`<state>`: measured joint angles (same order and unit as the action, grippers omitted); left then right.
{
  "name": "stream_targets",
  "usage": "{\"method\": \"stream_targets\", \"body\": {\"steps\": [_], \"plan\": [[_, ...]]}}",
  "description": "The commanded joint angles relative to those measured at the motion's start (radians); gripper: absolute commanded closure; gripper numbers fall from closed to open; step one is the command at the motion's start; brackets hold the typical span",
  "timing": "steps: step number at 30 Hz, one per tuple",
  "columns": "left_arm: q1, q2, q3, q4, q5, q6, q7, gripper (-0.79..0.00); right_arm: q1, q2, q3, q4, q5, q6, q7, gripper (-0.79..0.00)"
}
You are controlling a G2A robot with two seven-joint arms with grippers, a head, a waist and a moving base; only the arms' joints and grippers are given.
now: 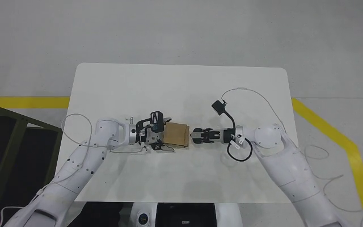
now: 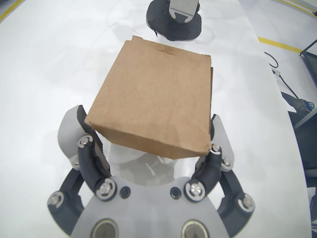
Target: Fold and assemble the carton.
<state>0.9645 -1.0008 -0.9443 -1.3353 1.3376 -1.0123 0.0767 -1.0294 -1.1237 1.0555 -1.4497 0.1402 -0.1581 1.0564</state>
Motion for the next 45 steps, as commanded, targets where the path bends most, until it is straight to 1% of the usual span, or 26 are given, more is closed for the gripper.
{"method": "stream_targets", "body": {"steps": [1,9,21,29,37,39,41,45], "plan": [[0.0,0.0,0.001,-0.001,0.0,0.0,-0.001,-0.785,-0.007,0.003,0.007,-0.002,-0.01,0.007,-0.005,0.0],[-0.001,0.001,0.003,-0.005,-0.002,0.0,0.0,-0.785,-0.009,0.001,-0.025,-0.013,-0.032,0.03,0.008,0.0],[-0.001,0.002,0.0,-0.013,-0.004,0.0,0.001,-0.785,0.054,-0.021,-0.104,0.03,-0.03,0.027,0.004,0.0],[-0.001,0.002,0.0,-0.015,-0.005,0.0,0.002,-0.785,0.082,-0.032,-0.132,0.052,-0.022,0.022,-0.005,0.0],[0.006,0.01,-0.005,-0.005,-0.021,0.0,0.004,-0.785,0.06,-0.021,-0.091,0.04,-0.021,0.017,-0.01,0.0],[0.011,0.016,-0.009,-0.006,-0.042,0.0,0.002,-0.785,0.047,-0.015,-0.07,0.029,-0.019,0.005,-0.011,0.0],[0.02,0.026,-0.016,-0.001,-0.087,0.0,0.004,-0.785,0.034,-0.009,-0.05,0.025,-0.018,-0.008,-0.008,-0.018],[0.038,0.051,-0.042,-0.017,-0.185,0.0,-0.008,-0.785,0.011,0.002,-0.01,0.008,-0.009,-0.045,-0.008,-0.037]]}}
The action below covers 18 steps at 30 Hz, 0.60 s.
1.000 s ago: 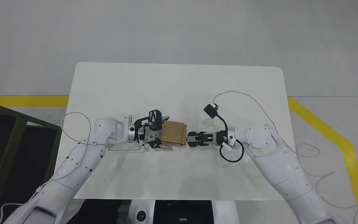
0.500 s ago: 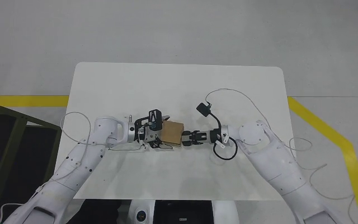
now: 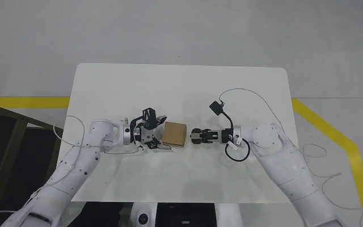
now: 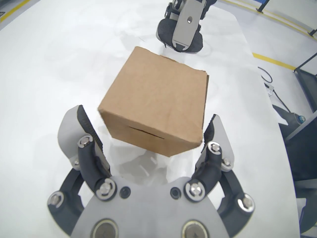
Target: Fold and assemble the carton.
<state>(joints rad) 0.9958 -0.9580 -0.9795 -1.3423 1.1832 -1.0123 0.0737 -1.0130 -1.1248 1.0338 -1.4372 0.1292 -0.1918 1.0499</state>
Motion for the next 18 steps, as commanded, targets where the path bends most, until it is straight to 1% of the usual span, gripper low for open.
{"method": "stream_targets", "body": {"steps": [1,2,4,5,6,7,8,9,10,14,18], "plan": [[0.015,0.015,-0.011,-0.021,-0.054,0.0,-0.009,-0.785,-0.011,0.005,0.021,-0.008,0.005,-0.024,-0.003,-0.043],[0.023,0.023,-0.015,-0.033,-0.081,0.0,-0.013,-0.785,-0.015,0.007,0.03,-0.011,0.007,-0.037,-0.002,-0.058],[0.037,0.04,-0.026,-0.062,-0.128,0.0,-0.027,-0.785,-0.022,0.011,0.046,-0.018,0.013,-0.074,-0.002,-0.151],[0.045,0.049,-0.032,-0.078,-0.152,0.0,-0.033,-0.785,-0.025,0.012,0.055,-0.019,0.021,-0.105,-0.003,-0.256],[0.053,0.058,-0.039,-0.092,-0.176,0.0,-0.039,-0.785,-0.027,0.014,0.063,-0.015,0.024,-0.134,-0.005,-0.317],[0.06,0.067,-0.047,-0.107,-0.196,0.0,-0.046,-0.785,-0.031,0.015,0.074,-0.011,0.035,-0.165,-0.014,-0.416],[0.066,0.075,-0.056,-0.121,-0.216,0.0,-0.053,-0.785,-0.035,0.016,0.085,-0.004,0.051,-0.199,-0.025,-0.594],[0.071,0.084,-0.068,-0.131,-0.235,0.0,-0.059,-0.785,-0.038,0.017,0.095,0.006,0.058,-0.231,-0.032,-0.748],[0.075,0.092,-0.081,-0.14,-0.25,0.0,-0.067,-0.785,-0.038,0.018,0.104,0.016,0.061,-0.262,-0.04,-0.785],[0.079,0.116,-0.133,-0.147,-0.295,0.0,-0.091,-0.785,-0.035,0.021,0.128,0.05,0.048,-0.368,-0.084,-0.785],[0.059,0.124,-0.166,-0.133,-0.321,0.0,-0.11,-0.785,-0.022,0.02,0.146,0.077,0.023,-0.453,-0.154,-0.785]]}}
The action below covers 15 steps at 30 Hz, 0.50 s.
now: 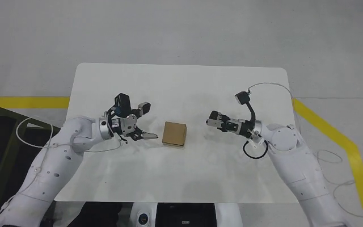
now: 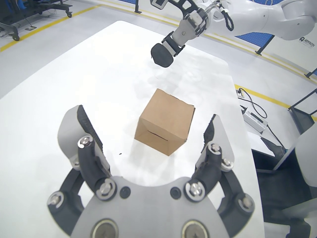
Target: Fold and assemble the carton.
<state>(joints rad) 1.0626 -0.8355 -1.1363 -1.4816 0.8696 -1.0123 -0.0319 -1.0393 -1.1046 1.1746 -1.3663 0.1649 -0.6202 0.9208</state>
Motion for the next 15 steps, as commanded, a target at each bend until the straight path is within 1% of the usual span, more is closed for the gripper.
{"method": "stream_targets", "body": {"steps": [1,3,6,8,15], "plan": [[-0.018,0.002,-0.019,0.015,-0.015,0.0,-0.01,-0.785,0.009,0.0,0.013,0.01,-0.032,-0.046,-0.051,-0.785],[-0.039,0.003,-0.036,0.034,-0.026,0.006,-0.021,-0.785,0.017,0.0,0.029,0.011,-0.078,-0.088,-0.109,-0.785],[-0.069,0.004,-0.061,0.067,-0.048,0.039,-0.038,-0.785,0.027,0.003,0.067,0.0,-0.204,-0.118,-0.217,-0.785],[-0.09,0.003,-0.071,0.09,-0.072,0.052,-0.059,-0.785,0.033,0.007,0.095,-0.016,-0.324,-0.091,-0.281,-0.785],[-0.156,0.006,-0.108,0.134,-0.125,0.061,-0.125,-0.785,-0.001,0.015,0.19,-0.126,-0.608,-0.024,-0.537,-0.785]]}}
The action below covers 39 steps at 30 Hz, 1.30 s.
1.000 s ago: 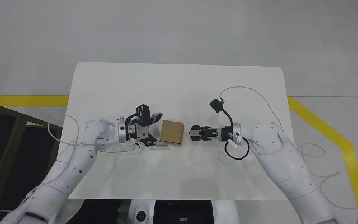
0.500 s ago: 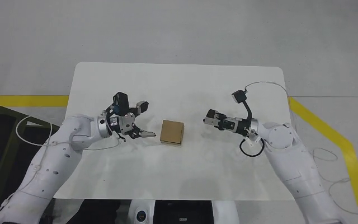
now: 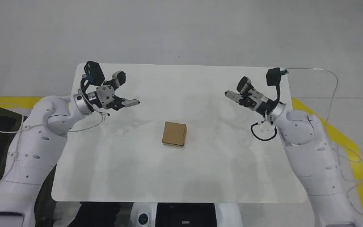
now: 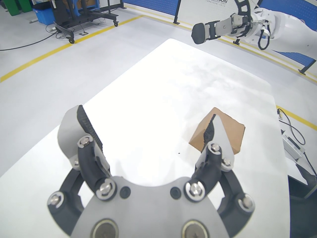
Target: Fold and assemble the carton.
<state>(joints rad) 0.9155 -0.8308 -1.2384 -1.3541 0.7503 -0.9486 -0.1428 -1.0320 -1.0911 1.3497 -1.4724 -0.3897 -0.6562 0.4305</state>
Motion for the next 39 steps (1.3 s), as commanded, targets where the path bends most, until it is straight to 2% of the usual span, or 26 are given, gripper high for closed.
{"method": "stream_targets", "body": {"steps": [1,3,8,11,39], "plan": [[-0.017,0.002,-0.01,0.012,-0.012,-0.006,-0.027,-0.785,-0.014,0.002,0.026,-0.038,-0.092,0.026,-0.075,-0.785],[-0.034,0.003,-0.016,0.018,-0.032,-0.013,-0.053,-0.785,-0.022,0.003,0.037,-0.066,-0.137,0.048,-0.111,-0.785],[-0.067,0.005,-0.023,0.022,-0.09,-0.014,-0.105,-0.785,0.0,0.003,0.04,-0.079,-0.184,0.084,-0.117,-0.785],[-0.067,0.005,-0.023,0.022,-0.09,-0.014,-0.105,-0.785,0.026,0.003,0.031,-0.072,-0.197,0.099,-0.093,-0.785],[-0.067,0.005,-0.023,0.022,-0.09,-0.014,-0.105,-0.785,0.026,0.003,0.031,-0.072,-0.197,0.099,-0.093,-0.785]]}}
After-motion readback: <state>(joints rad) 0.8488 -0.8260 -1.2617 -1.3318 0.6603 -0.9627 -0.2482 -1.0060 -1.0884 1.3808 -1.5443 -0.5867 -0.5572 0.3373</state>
